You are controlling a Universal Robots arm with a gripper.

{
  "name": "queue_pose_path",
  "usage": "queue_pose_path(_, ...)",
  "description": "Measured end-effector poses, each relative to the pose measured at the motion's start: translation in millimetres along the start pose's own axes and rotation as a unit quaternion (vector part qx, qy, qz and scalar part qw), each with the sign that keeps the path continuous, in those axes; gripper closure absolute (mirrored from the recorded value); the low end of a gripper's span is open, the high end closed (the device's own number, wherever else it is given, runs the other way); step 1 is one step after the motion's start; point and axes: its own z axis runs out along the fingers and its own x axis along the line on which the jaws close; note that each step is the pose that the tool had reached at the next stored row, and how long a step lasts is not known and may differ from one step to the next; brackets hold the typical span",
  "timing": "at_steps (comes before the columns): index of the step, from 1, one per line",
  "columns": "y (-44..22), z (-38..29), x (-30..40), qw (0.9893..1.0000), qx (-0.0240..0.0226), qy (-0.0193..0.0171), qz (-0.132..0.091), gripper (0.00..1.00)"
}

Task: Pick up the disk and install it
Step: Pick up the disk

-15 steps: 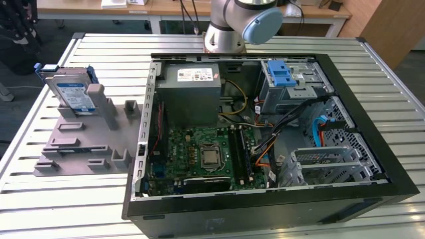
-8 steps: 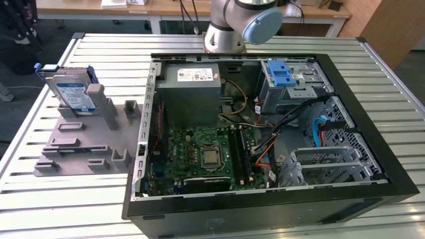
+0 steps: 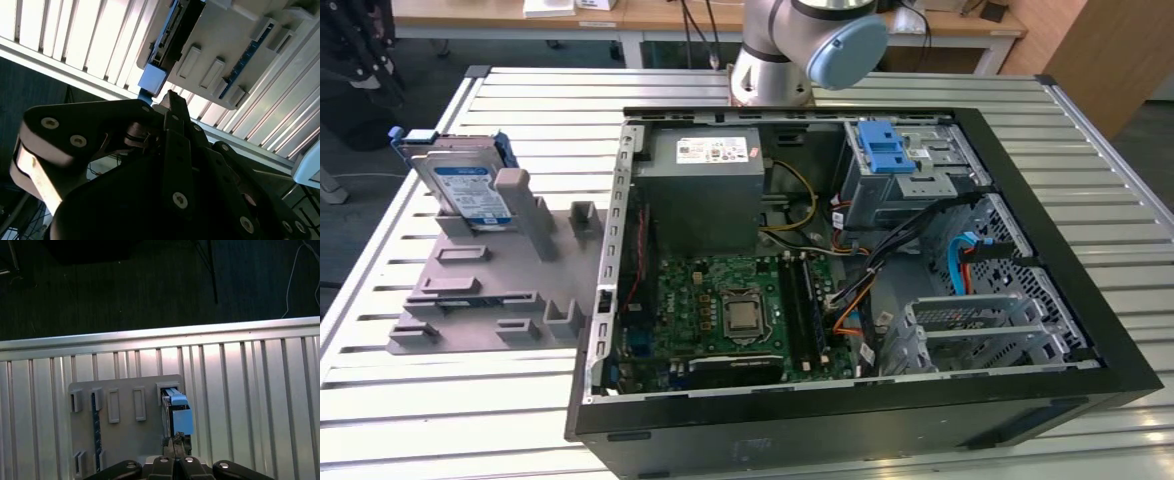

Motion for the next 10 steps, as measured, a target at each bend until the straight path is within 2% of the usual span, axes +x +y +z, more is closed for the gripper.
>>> queue_pose_path(1, 0.0, 0.0, 0.0, 1.0000, 0.0000, 0.0000, 0.000, 0.89)
queue_pose_path(2, 0.0, 0.0, 0.0, 1.0000, 0.0000, 0.0000, 0.000, 0.83)
queue_pose_path(3, 0.0, 0.0, 0.0, 1.0000, 0.0000, 0.0000, 0.000, 0.83)
queue_pose_path(5, 0.0, 0.0, 0.0, 1.0000, 0.0000, 0.0000, 0.000, 0.71)
queue_pose_path(8, 0.0, 0.2, 0.0, 1.0000, 0.0003, 0.0000, 0.000, 0.65)
queue_pose_path(10, 0.0, 0.7, 0.0, 1.0000, 0.0009, -0.0001, 0.000, 0.53)
